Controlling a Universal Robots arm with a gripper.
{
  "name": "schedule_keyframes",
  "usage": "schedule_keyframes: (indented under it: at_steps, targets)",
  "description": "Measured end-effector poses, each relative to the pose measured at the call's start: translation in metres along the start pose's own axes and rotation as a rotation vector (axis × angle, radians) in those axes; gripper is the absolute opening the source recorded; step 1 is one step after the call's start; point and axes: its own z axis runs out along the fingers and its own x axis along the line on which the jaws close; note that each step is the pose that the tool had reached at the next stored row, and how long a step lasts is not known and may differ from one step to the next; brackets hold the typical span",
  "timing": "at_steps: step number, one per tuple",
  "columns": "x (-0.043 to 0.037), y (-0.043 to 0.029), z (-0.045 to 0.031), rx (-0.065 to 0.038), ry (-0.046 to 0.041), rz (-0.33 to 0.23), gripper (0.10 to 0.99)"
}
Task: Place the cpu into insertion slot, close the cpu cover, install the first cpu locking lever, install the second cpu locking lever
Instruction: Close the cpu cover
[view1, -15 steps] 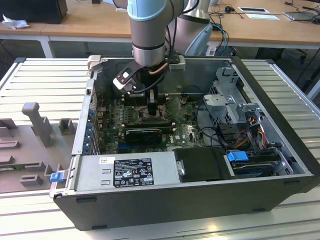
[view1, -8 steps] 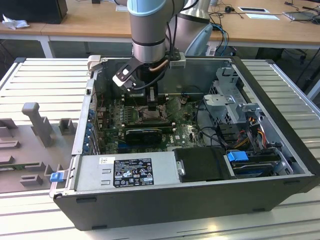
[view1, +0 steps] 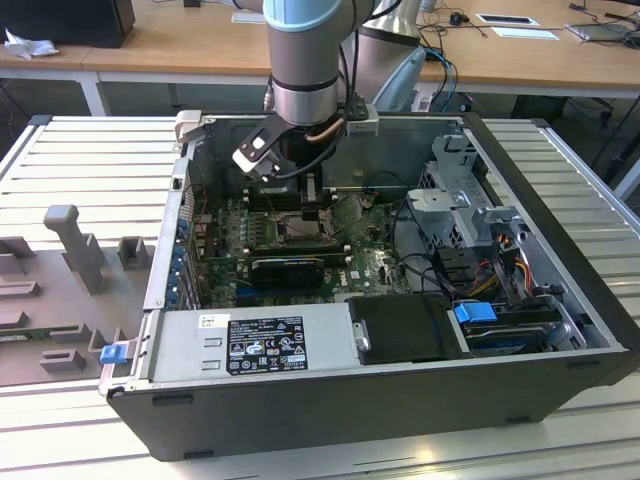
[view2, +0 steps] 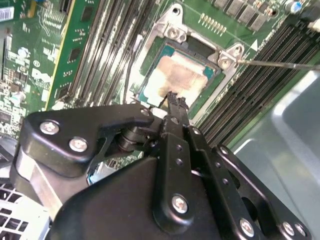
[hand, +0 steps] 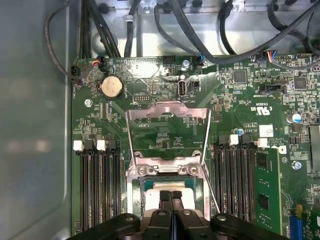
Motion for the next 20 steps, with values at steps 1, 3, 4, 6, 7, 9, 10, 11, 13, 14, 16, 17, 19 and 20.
schedule_keyframes:
  at_steps: [1, 3, 4, 6, 7, 9, 10, 11, 13, 14, 16, 17, 19, 20]
  targets:
    - [0.0000, 0.0001, -0.0010, 0.000, 0.0001, 0.000, 0.106]
    - [0.0000, 0.0003, -0.0034, 0.000, 0.0001, 0.000, 0.106]
    - [0.0001, 0.0004, -0.0045, 0.000, 0.0002, 0.000, 0.106]
    - [0.0002, 0.0025, -0.0044, 0.000, 0.0004, 0.000, 0.106]
    - [0.0002, 0.0042, -0.0043, 0.000, 0.0003, 0.000, 0.106]
    - [0.0003, 0.0059, -0.0096, 0.000, 0.0002, 0.000, 0.106]
    - [0.0003, 0.0063, -0.0137, 0.000, 0.0002, 0.000, 0.106]
    - [0.0003, 0.0064, -0.0156, 0.000, 0.0002, 0.000, 0.106]
    - [0.0004, 0.0074, -0.0196, 0.000, 0.0003, 0.000, 0.106]
    - [0.0006, 0.0122, -0.0211, 0.000, 0.0001, 0.000, 0.106]
    - [0.0007, 0.0137, -0.0273, 0.000, 0.0002, 0.000, 0.106]
    - [0.0007, 0.0140, -0.0306, 0.000, 0.0003, 0.000, 0.106]
    - [0.0008, 0.0148, -0.0387, 0.000, 0.0001, 0.000, 0.106]
    - [0.0008, 0.0153, -0.0413, 0.000, 0.0001, 0.000, 0.106]
